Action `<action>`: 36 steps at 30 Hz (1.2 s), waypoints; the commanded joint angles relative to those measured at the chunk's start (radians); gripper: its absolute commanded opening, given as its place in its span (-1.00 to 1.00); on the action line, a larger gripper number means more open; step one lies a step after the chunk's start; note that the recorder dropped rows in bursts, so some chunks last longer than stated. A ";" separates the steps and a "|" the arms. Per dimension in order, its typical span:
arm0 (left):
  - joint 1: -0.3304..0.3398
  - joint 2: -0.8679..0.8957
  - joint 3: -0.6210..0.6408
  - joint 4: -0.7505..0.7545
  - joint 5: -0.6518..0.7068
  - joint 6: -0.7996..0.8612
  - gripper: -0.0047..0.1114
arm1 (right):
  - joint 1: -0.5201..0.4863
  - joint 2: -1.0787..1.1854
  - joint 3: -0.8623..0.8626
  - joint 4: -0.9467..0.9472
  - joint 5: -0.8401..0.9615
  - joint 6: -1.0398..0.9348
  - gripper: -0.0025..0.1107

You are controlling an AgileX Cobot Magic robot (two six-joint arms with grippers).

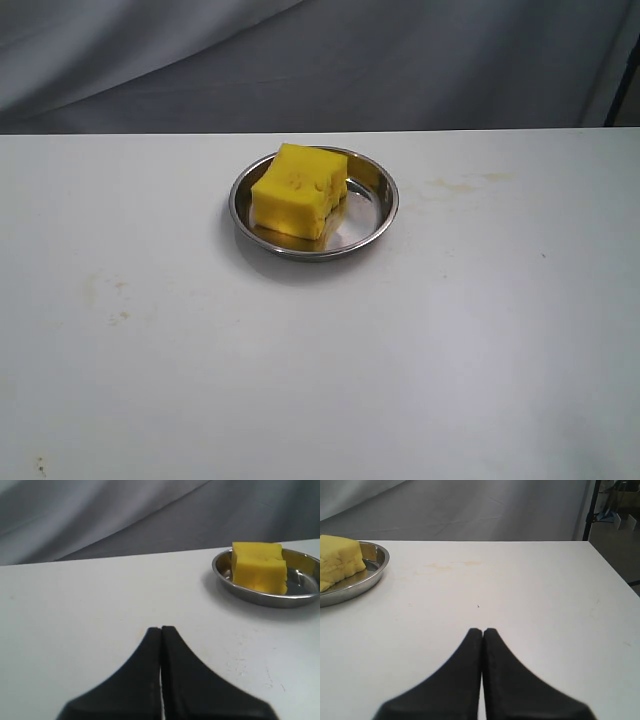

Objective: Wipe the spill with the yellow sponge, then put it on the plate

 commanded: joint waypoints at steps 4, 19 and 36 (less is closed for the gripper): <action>0.046 -0.026 0.004 -0.009 0.068 -0.009 -0.92 | 0.002 -0.006 0.004 0.000 -0.003 -0.001 -0.96; 0.170 -0.026 0.004 -0.031 0.056 -0.009 -0.92 | 0.002 -0.006 0.004 0.000 -0.003 -0.001 -0.96; 0.170 -0.026 0.004 -0.028 0.058 -0.009 -0.92 | 0.002 -0.006 0.004 0.000 -0.003 -0.001 -0.96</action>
